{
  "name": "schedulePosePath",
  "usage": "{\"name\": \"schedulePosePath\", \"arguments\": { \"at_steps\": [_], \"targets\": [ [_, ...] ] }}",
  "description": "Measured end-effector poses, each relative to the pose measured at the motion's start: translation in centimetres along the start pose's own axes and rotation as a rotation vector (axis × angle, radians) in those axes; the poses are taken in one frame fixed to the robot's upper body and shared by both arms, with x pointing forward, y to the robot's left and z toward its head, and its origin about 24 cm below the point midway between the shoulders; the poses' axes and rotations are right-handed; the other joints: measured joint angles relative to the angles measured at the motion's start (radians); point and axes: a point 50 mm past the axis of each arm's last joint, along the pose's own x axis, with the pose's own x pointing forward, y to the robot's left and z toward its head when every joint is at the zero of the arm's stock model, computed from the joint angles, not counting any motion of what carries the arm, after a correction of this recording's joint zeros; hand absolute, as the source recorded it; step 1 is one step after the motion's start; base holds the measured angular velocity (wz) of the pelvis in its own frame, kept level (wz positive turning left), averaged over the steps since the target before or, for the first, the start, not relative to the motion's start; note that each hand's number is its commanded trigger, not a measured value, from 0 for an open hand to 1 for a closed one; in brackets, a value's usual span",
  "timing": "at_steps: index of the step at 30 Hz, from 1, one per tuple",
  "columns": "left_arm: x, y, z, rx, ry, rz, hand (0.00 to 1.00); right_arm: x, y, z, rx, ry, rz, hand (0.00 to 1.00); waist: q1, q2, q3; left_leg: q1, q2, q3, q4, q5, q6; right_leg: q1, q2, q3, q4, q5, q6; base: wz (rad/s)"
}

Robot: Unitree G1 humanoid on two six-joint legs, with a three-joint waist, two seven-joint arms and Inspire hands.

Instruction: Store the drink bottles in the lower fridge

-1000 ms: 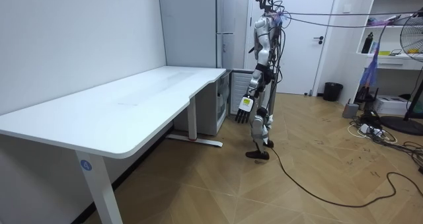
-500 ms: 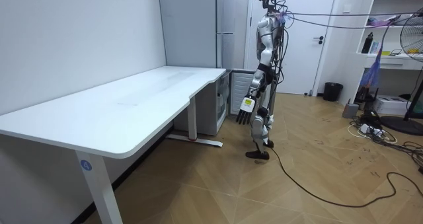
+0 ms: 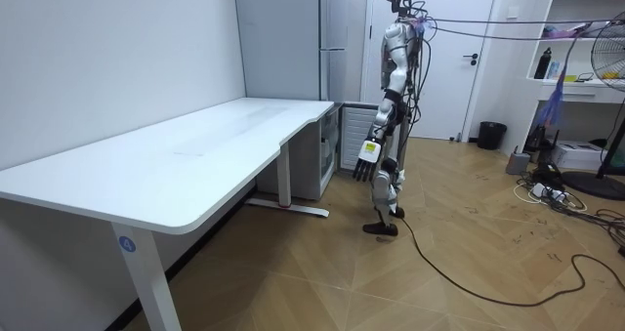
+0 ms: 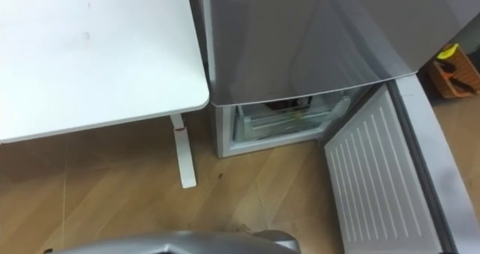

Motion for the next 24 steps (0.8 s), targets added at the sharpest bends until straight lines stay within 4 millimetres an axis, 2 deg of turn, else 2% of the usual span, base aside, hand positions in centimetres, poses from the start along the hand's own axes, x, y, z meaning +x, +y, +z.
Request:
{"name": "schedulePosePath", "arguments": {
  "at_steps": [3,5,11,16,24],
  "targets": [
    [0.0,-0.2,0.0,0.017,-0.001,-0.004,0.0,-0.1,0.2,-0.4,0.022,0.017,0.01,0.0,0.004,0.014,-0.0022,0.003,0.0,-0.001,-0.003,0.0,-0.001,0.002,0.0,0.0,0.0,0.0,0.0,0.0],
    [0.0,-0.3,0.0,0.019,-0.002,-0.006,0.0,-0.2,0.6,-1.4,0.047,0.055,0.032,0.0,0.004,0.016,-0.0014,0.005,0.0,-0.003,-0.001,0.0,-0.001,0.004,0.001,0.0,0.0,0.0,-0.001,0.05],
    [0.0,-0.5,0.3,0.037,-0.009,-0.009,0.0,-0.6,0.7,-4.5,0.13,0.162,0.053,0.0,0.018,0.03,0.0062,0.013,0.0,-0.013,-0.001,-0.002,-0.002,0.013,0.0,0.004,-0.002,-0.004,-0.002,0.02],
    [0.0,-0.6,0.6,0.032,-0.017,-0.018,0.0,-0.7,0.5,-5.1,0.191,0.168,0.05,0.0,0.022,0.038,0.0084,0.01,0.001,-0.014,-0.005,-0.001,-0.003,0.015,0.002,0.004,-0.004,-0.006,-0.003,0.01],
    [0.0,-0.9,0.8,0.033,-0.022,-0.034,0.0,-1.0,-0.2,-7.2,0.204,0.202,0.054,0.0,0.027,0.04,0.0008,0.016,-0.001,-0.012,-0.016,0.002,-0.008,0.017,0.005,0.004,-0.015,-0.003,-0.007,0.0]
  ]
}}
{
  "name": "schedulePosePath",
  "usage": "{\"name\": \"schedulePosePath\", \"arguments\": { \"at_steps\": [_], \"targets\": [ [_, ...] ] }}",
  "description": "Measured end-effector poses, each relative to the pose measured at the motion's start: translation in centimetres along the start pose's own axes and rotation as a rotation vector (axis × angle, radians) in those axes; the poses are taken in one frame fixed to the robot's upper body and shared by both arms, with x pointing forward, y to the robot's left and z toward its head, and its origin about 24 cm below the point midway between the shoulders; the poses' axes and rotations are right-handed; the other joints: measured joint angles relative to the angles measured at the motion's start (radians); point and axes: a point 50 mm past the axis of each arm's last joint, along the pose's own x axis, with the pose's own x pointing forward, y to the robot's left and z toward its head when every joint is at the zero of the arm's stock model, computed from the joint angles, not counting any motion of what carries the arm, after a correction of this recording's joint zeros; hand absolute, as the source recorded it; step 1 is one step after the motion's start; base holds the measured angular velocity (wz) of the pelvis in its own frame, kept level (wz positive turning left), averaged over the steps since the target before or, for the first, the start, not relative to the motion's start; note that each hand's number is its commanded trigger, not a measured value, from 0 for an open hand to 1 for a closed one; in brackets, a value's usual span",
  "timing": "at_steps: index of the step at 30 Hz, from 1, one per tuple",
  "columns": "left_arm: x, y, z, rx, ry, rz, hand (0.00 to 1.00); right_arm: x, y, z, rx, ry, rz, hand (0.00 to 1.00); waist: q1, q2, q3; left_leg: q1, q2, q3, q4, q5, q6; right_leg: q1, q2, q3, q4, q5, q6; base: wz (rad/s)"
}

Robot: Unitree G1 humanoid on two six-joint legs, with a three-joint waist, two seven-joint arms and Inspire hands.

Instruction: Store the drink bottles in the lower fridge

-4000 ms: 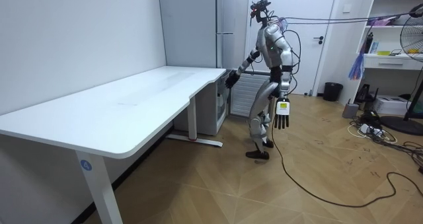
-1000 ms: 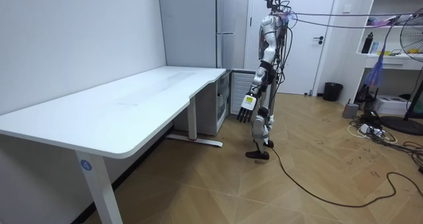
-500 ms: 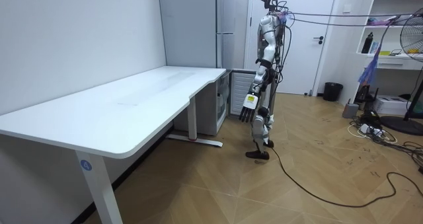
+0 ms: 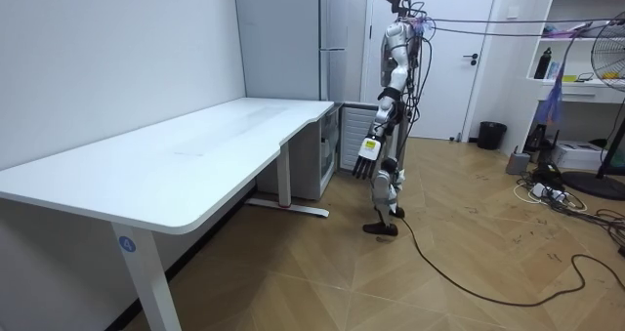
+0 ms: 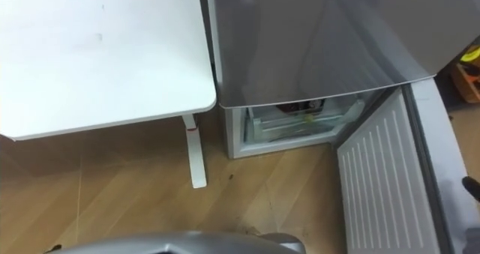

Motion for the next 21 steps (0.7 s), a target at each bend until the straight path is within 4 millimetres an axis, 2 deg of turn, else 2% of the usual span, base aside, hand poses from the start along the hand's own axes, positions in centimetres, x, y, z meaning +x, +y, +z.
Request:
{"name": "schedulePosePath", "arguments": {
  "at_steps": [1,3,6,7,9,12,14,15,17,18,20,21],
  "targets": [
    [0.0,-0.1,0.1,0.003,-0.001,-0.004,0.0,0.0,-0.2,-0.3,0.014,0.013,0.006,0.0,0.001,0.007,-0.002,0.0,0.0,0.0,-0.001,0.0,0.0,0.0,0.0,0.0,-0.001,0.0,0.0,0.0],
    [0.1,-0.2,0.2,0.003,0.001,-0.012,0.0,0.0,-0.3,-0.7,0.056,0.036,0.022,0.0,0.001,0.007,-0.002,0.001,0.0,-0.002,-0.002,0.0,0.0,0.0,0.0,0.0,-0.001,0.0,0.0,0.0],
    [0.1,-0.4,0.3,0.014,0.016,-0.023,0.0,-0.3,0.1,-2.2,0.234,0.097,0.068,0.0,0.002,0.008,-0.0014,0.002,0.002,0.002,-0.003,0.0,-0.001,-0.001,0.001,-0.001,0.0,0.0,-0.001,-0.07],
    [0.1,-0.7,0.5,0.027,0.016,-0.037,0.0,-0.8,0.6,-2.9,0.293,0.105,0.119,0.0,0.007,0.009,-0.0008,-0.001,0.004,0.001,-0.001,-0.002,-0.003,-0.003,0.003,0.0,-0.001,0.001,-0.002,-0.14],
    [0.2,-1.6,1.3,0.075,0.002,-0.067,0.0,-2.1,1.7,-4.7,0.276,0.093,0.221,0.0,0.037,0.012,-0.0011,-0.009,0.009,0.01,0.001,-0.005,-0.007,-0.007,0.004,0.002,0.0,0.003,-0.005,-0.2],
    [0.2,-3.6,2.9,0.158,-0.018,-0.128,0.0,-5.8,3.3,-8.3,0.171,0.119,0.454,0.0,0.08,0.014,-0.0017,-0.055,0.026,0.014,0.02,-0.009,-0.013,-0.045,0.016,0.002,0.001,0.016,-0.017,-0.17],
    [0.3,-4.7,3.6,0.226,-0.008,-0.166,0.0,-10.0,5.6,-11.7,0.062,0.193,0.708,0.0,0.142,0.021,-0.0021,-0.065,0.046,0.03,0.031,-0.013,-0.025,-0.063,0.03,0.004,0.003,0.026,-0.028,-0.42],
    [0.3,-4.9,3.8,0.25,-0.012,-0.174,0.0,-11.0,6.3,-12.4,0.034,0.204,0.768,0.0,0.158,0.024,-0.0026,-0.071,0.053,0.034,0.041,-0.016,-0.029,-0.067,0.031,0.003,0.004,0.029,-0.031,-0.19],
    [0.3,-5.7,5.2,0.34,-0.05,-0.194,0.0,-14.8,8.3,-14.9,-0.034,0.3,1.014,0.0,0.198,0.039,-0.0002,-0.092,0.062,0.018,0.054,-0.016,-0.039,-0.081,0.037,-0.015,0.006,0.027,-0.039,0.13],
    [0.2,-6.0,5.4,0.355,-0.057,-0.2,0.0,-15.5,8.7,-15.4,-0.043,0.327,1.063,0.0,0.21,0.044,0.0002,-0.092,0.063,0.017,0.053,-0.015,-0.041,-0.086,0.038,-0.016,0.005,0.026,-0.042,0.14],
    [0.1,-6.8,5.7,0.385,-0.068,-0.224,0.0,-19.3,10.8,-17.9,-0.167,0.489,1.375,0.0,0.231,0.061,-0.0013,-0.096,0.063,0.012,0.054,-0.007,-0.047,-0.101,0.036,-0.031,0.016,0.016,-0.051,0.1],
    [0.1,-7.0,5.7,0.384,-0.068,-0.228,0.0,-20.2,11.2,-18.4,-0.2,0.529,1.449,0.0,0.233,0.063,-0.0005,-0.096,0.063,0.012,0.052,-0.004,-0.048,-0.103,0.034,-0.034,0.019,0.014,-0.052,0.22]
  ]
}}
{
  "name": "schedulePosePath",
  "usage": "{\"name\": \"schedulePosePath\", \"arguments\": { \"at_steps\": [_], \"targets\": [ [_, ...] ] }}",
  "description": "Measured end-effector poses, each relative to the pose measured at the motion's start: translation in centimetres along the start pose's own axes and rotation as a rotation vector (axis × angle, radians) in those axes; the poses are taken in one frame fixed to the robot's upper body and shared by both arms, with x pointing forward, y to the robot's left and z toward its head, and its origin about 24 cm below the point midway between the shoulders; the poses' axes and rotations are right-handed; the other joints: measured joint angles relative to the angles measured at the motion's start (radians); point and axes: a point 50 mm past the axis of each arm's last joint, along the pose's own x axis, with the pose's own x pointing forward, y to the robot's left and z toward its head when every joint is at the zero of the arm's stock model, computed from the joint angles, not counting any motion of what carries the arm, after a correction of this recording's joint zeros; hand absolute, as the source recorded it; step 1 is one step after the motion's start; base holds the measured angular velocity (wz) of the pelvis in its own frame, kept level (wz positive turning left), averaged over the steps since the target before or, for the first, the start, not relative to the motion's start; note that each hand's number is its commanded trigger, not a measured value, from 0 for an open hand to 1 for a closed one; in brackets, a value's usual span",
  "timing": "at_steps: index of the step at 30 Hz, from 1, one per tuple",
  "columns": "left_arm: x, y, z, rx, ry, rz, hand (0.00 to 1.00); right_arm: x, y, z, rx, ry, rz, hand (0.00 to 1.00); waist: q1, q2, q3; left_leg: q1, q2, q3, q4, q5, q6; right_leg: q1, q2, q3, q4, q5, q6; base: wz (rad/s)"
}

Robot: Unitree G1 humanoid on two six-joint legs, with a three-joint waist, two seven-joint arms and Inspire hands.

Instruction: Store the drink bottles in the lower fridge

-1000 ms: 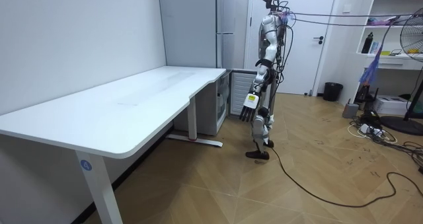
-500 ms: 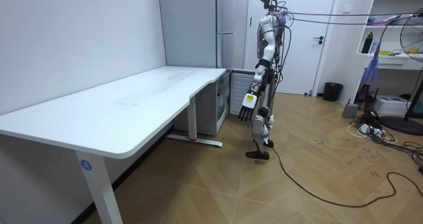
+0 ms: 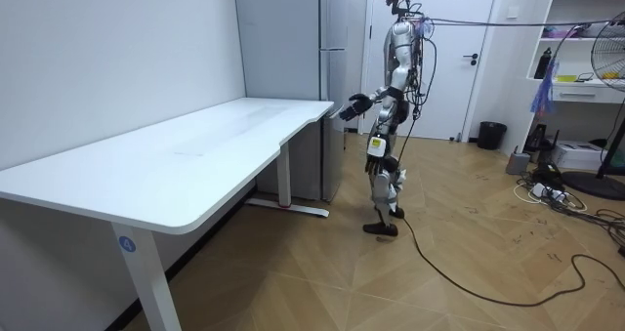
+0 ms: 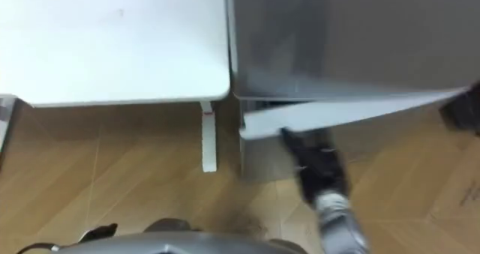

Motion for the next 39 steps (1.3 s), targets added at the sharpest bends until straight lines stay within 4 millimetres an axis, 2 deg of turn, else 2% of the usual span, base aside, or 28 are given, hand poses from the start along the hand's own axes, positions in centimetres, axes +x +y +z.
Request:
{"name": "schedulePosePath", "arguments": {
  "at_steps": [1,3,4,5,6,7,8,10,12,15,18,20,21,22,25,28,32,35,39],
  "targets": [
    [0.0,-0.3,0.2,-0.003,-0.003,-0.008,0.0,1.0,2.0,-0.8,-0.011,0.074,0.14,0.0,0.009,0.0,0.0065,-0.003,-0.003,-0.009,-0.001,0.005,0.0,0.001,-0.002,-0.007,-0.001,-0.002,0.0,0.3],
    [0.0,-0.7,0.2,-0.006,-0.01,-0.019,0.0,1.9,4.7,-1.6,-0.043,0.174,0.35,0.0,0.017,0.008,0.0047,-0.001,-0.011,-0.024,-0.006,0.007,0.001,0.016,-0.007,-0.028,-0.003,-0.004,0.003,0.35],
    [0.0,-0.7,0.1,-0.007,-0.005,-0.019,0.0,2.0,5.1,-1.5,-0.05,0.189,0.387,0.0,0.018,0.005,0.0063,0.002,-0.013,-0.028,-0.008,0.007,0.001,0.022,-0.008,-0.031,-0.005,-0.005,0.005,0.25],
    [0.0,-0.8,-0.2,-0.007,0.008,-0.02,0.0,2.1,5.6,-1.3,-0.057,0.204,0.442,0.0,0.017,-0.005,0.0117,0.007,-0.017,-0.039,-0.011,0.007,0.001,0.035,-0.01,-0.039,-0.007,-0.008,0.007,0.18],
    [0.0,-0.8,-0.4,-0.008,0.014,-0.02,0.0,2.1,5.7,-1.2,-0.06,0.209,0.462,0.0,0.017,-0.007,0.0106,0.01,-0.019,-0.041,-0.013,0.007,0.001,0.04,-0.011,-0.042,-0.008,-0.01,0.009,0.17],
    [0.0,-1.0,-0.8,-0.01,0.025,-0.024,0.0,2.0,5.7,-1.1,-0.064,0.226,0.486,0.0,0.017,-0.021,0.0101,0.012,-0.022,-0.041,-0.018,0.007,0.001,0.043,-0.013,-0.043,-0.008,-0.012,0.01,0.08],
    [0.0,-1.1,-1.0,-0.01,0.03,-0.027,0.0,1.9,5.7,-1.1,-0.065,0.249,0.501,0.0,0.018,-0.033,0.0162,0.011,-0.023,-0.041,-0.018,0.007,0.001,0.043,-0.015,-0.043,-0.007,-0.012,0.011,0.04],
    [-0.1,-1.1,-1.2,-0.012,0.037,-0.029,0.0,1.6,5.2,-1.2,-0.073,0.284,0.501,0.0,0.017,-0.054,0.0165,0.009,-0.026,-0.04,-0.018,0.007,0.002,0.043,-0.017,-0.042,-0.006,-0.012,0.012,0.03],
    [-0.1,-1.2,-1.3,-0.011,0.046,-0.032,0.0,1.3,4.8,-1.1,-0.088,0.313,0.496,0.0,0.016,-0.057,0.0164,0.008,-0.027,-0.04,-0.016,0.003,0.008,0.044,-0.017,-0.041,-0.005,-0.012,0.014,0.0],
    [0.0,-0.7,-1.1,-0.04,0.047,-0.022,0.0,0.9,3.6,-1.0,-0.117,0.35,0.473,0.0,0.014,-0.044,0.0162,0.006,-0.029,-0.04,-0.018,-0.001,0.013,0.049,-0.015,-0.042,-0.004,-0.013,0.02,0.01],
    [0.0,-0.5,-1.3,-0.064,0.055,-0.017,0.0,0.5,1.6,-1.0,-0.203,0.397,0.415,0.0,0.01,-0.033,0.0034,0.011,-0.032,-0.043,-0.019,-0.001,0.014,0.054,-0.021,-0.046,-0.004,-0.014,0.021,0.02],
    [-0.1,-0.4,-2.3,-0.11,0.08,-0.01,0.0,-0.4,-1.4,-0.6,-0.263,0.431,0.292,0.0,0.005,-0.035,-0.0004,0.029,-0.036,-0.045,-0.019,0.0,0.016,0.07,-0.022,-0.05,-0.008,-0.014,0.023,0.02],
    [-0.1,-0.3,-2.5,-0.114,0.085,-0.008,0.0,-0.8,-2.2,-0.5,-0.275,0.438,0.256,0.0,0.002,-0.033,-0.0024,0.03,-0.038,-0.048,-0.019,0.0,0.016,0.073,-0.023,-0.051,-0.009,-0.015,0.024,0.13],
    [-0.2,-0.3,-2.9,-0.129,0.094,-0.003,0.0,-1.5,-3.7,-0.1,-0.288,0.449,0.186,0.0,-0.012,-0.041,-0.0071,0.033,-0.042,-0.056,-0.019,0.001,0.018,0.08,-0.024,-0.051,-0.014,-0.017,0.026,0.13],
    [-0.4,-0.7,-4.0,-0.136,0.125,0.009,0.0,-3.0,-7.1,0.2,-0.277,0.461,0.003,0.0,-0.027,-0.052,-0.0041,0.049,-0.043,-0.056,-0.02,0.002,0.018,0.092,-0.027,-0.051,-0.022,-0.017,0.028,0.04],
    [-0.4,-0.9,-4.2,-0.166,0.129,0.015,0.0,-4.8,-9.9,0.1,-0.275,0.496,-0.174,0.0,-0.045,-0.068,0.0031,0.059,-0.046,-0.065,-0.018,0.002,0.018,0.112,-0.026,-0.055,-0.038,-0.017,0.028,0.06],
    [-0.4,-0.8,-4.3,-0.188,0.123,0.03,0.0,-7.6,-13.2,-0.5,-0.32,0.563,-0.428,0.0,-0.065,-0.071,0.0042,0.071,-0.048,-0.07,-0.018,0.001,0.018,0.125,-0.026,-0.052,-0.04,-0.017,0.029,0.03],
    [-0.5,-0.6,-4.8,-0.215,0.136,0.037,0.0,-9.0,-14.4,-0.8,-0.324,0.585,-0.552,0.0,-0.078,-0.068,0.0045,0.078,-0.047,-0.068,-0.021,0.001,0.018,0.127,-0.026,-0.05,-0.04,-0.018,0.029,-0.06],
    [-0.6,-0.3,-5.2,-0.252,0.148,0.047,0.0,-9.4,-14.9,-1.2,-0.315,0.579,-0.637,0.0,-0.091,-0.071,0.0067,0.096,-0.048,-0.068,-0.02,0.001,0.018,0.144,-0.025,-0.049,-0.043,-0.019,0.03,0.01]
  ]
}}
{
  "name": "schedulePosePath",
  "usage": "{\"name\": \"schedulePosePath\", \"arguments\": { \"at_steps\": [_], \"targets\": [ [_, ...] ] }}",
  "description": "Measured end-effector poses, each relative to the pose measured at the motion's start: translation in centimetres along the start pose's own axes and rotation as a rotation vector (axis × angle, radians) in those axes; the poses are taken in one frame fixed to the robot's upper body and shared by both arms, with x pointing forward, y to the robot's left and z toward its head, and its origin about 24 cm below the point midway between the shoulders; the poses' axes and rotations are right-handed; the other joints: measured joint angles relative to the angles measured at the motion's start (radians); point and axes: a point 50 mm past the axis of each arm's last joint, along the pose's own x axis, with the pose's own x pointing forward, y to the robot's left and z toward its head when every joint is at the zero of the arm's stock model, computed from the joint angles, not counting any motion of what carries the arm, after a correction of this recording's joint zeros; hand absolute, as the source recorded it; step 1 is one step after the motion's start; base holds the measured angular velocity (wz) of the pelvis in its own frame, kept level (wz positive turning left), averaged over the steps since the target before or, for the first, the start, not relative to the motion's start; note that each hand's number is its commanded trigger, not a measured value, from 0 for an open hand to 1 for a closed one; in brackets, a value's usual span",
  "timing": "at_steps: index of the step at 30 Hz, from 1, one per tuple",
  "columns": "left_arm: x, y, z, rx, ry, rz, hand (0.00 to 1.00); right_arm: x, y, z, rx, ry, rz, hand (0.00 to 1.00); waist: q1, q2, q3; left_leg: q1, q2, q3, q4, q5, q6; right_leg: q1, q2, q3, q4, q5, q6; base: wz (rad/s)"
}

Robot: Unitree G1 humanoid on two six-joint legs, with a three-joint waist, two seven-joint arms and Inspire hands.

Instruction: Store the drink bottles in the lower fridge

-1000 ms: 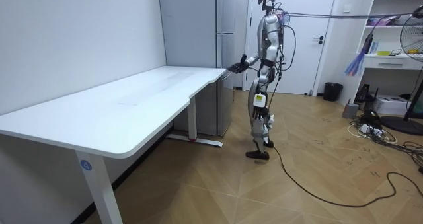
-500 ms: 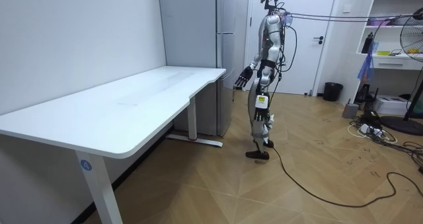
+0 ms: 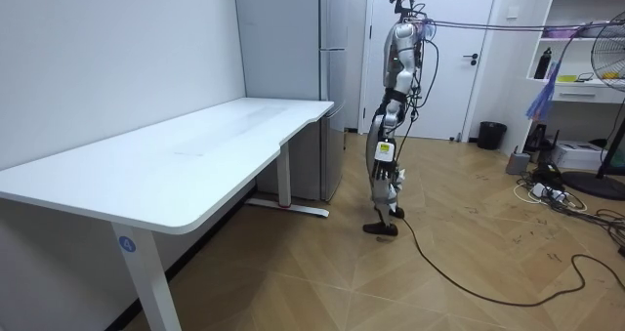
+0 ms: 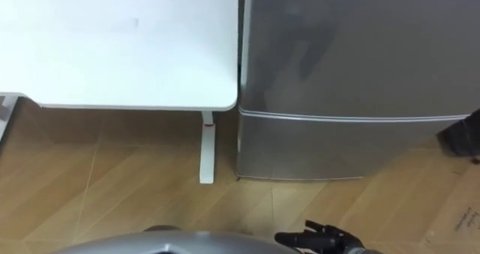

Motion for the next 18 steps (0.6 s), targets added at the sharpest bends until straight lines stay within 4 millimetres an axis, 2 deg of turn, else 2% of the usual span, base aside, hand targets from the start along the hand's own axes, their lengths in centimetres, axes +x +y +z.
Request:
{"name": "schedulePosePath", "arguments": {
  "at_steps": [10,15,18],
  "targets": [
    [0.0,0.2,-1.7,-0.042,0.06,-0.018,0.0,0.1,-0.7,-1.3,0.099,0.037,-0.103,0.0,-0.009,0.003,0.0016,0.008,-0.002,0.0,-0.003,0.0,0.0,0.013,0.001,0.001,-0.009,0.0,0.0,0.0],
    [0.0,-0.4,-1.6,-0.023,0.056,-0.037,0.0,-0.1,-1.2,-2.0,0.141,0.052,-0.141,0.0,-0.014,0.006,0.002,0.007,-0.005,-0.001,-0.004,0.0,0.0,0.014,-0.002,0.001,-0.01,-0.004,0.003,0.02],
    [0.0,-0.5,-1.5,0.0,0.052,-0.036,0.0,-0.2,-1.4,-2.1,0.168,0.05,-0.164,0.0,-0.028,0.008,0.0001,0.003,-0.009,-0.012,-0.004,0.0,0.0,0.013,-0.004,-0.004,-0.01,-0.005,0.005,0.09]
  ]
}}
